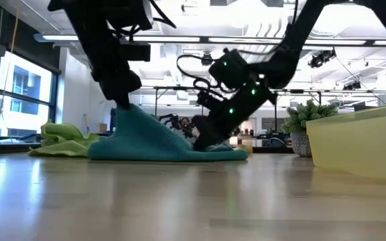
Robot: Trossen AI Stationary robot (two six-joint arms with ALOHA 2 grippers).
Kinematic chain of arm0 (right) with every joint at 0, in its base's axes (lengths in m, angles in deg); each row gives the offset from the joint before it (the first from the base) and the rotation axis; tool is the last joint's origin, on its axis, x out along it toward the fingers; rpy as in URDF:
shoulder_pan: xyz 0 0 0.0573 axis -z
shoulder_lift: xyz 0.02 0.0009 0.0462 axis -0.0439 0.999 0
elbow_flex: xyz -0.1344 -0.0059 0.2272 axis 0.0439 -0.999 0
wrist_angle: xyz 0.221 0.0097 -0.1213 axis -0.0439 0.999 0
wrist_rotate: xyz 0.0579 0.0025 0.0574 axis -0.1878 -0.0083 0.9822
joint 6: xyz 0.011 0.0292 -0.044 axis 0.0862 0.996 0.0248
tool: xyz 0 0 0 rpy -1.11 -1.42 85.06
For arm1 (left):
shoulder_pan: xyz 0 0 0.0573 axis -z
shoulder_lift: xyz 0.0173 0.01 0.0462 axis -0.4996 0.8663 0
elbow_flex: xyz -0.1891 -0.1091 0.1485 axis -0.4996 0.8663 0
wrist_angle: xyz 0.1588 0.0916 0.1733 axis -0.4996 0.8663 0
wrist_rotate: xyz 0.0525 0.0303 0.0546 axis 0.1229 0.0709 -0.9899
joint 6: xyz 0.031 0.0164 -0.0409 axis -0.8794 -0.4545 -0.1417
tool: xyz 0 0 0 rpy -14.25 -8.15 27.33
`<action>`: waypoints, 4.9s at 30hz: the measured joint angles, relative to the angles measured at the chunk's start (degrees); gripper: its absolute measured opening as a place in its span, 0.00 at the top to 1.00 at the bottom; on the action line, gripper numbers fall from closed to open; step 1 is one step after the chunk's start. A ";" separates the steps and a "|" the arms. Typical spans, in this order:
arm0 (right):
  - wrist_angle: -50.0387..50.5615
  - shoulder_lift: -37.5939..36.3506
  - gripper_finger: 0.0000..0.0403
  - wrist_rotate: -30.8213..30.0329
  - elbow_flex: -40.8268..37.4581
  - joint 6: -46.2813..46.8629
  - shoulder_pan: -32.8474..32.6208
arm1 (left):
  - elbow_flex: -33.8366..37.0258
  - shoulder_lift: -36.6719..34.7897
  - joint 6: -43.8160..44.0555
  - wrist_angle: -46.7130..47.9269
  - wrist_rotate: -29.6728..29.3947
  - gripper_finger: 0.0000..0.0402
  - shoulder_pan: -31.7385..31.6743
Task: Roll microfiber towels into tight, uniform cylinder then place into a basket
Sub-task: Fold the blue microfiber cloth
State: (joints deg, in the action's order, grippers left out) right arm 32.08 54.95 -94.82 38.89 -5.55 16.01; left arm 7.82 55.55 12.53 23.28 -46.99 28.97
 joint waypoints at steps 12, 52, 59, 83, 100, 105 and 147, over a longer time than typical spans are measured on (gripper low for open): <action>13.36 -18.35 1.00 0.29 4.68 -8.42 -5.03 | -6.40 -5.49 -2.55 6.07 -0.85 1.00 0.28; 15.82 -38.92 1.00 4.36 4.59 -7.17 -8.92 | -13.05 -25.30 -3.08 12.71 -11.01 1.00 18.39; 15.91 -38.94 1.00 8.38 0.33 -4.01 -18.27 | -13.05 -22.67 7.37 14.50 1.11 1.00 26.69; -17.08 -20.42 1.00 -5.54 -19.89 25.70 -41.39 | -13.03 7.81 29.23 15.01 20.27 1.00 35.29; -8.18 -20.25 1.00 -17.59 -18.73 33.55 -41.33 | -13.00 14.16 19.95 15.57 17.76 1.00 26.38; -8.76 -22.54 1.00 -17.06 -17.66 29.71 -40.37 | -13.03 11.48 19.11 17.20 17.65 1.00 25.97; 26.10 -25.85 1.00 12.10 15.63 -6.59 -22.40 | -13.05 -20.76 40.11 38.92 4.87 1.00 31.64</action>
State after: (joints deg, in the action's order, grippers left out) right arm 58.18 29.10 -82.71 54.53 -12.14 -6.39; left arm -5.23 34.79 52.64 62.20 -42.11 60.61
